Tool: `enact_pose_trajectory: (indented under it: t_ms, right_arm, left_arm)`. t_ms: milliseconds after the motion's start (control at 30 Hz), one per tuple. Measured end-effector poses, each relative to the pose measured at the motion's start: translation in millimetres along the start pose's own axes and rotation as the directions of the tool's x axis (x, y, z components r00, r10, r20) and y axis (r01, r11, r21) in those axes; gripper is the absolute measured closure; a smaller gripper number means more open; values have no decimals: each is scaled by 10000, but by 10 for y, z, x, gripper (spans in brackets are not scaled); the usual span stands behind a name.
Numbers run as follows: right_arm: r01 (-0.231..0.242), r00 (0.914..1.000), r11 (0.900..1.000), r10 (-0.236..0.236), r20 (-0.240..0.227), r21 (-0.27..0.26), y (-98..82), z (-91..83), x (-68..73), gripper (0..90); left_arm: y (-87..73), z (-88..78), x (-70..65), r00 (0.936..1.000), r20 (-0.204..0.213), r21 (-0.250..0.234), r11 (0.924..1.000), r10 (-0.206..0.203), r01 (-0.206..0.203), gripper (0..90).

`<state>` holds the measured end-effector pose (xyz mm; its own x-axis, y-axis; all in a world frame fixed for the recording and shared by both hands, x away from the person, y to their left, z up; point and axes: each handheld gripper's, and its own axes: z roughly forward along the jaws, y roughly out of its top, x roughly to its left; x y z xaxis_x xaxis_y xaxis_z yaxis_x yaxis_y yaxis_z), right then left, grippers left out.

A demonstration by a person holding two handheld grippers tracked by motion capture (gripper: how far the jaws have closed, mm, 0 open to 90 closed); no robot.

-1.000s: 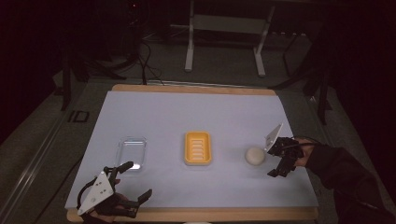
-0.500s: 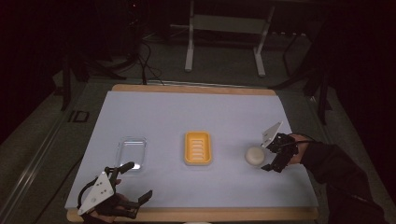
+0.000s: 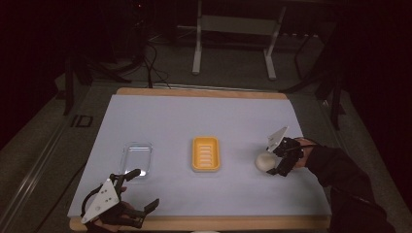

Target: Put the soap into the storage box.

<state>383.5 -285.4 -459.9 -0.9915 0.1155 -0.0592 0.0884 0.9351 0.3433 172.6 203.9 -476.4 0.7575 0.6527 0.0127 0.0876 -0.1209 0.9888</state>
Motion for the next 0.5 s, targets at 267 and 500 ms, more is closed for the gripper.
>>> enact_pose_trajectory:
  t_ms: [267,500]
  right_arm:
    - [-211,9998,9998,212,-68,46,-74,147,-77,122]
    - [-441,9983,9989,447,-384,159,-128,285,-130,136]
  left_arm:
    - [-2,3,-1,10000,30,19,10000,5,-5,0]
    - [-4,6,-1,10000,46,54,10000,2,-2,1]
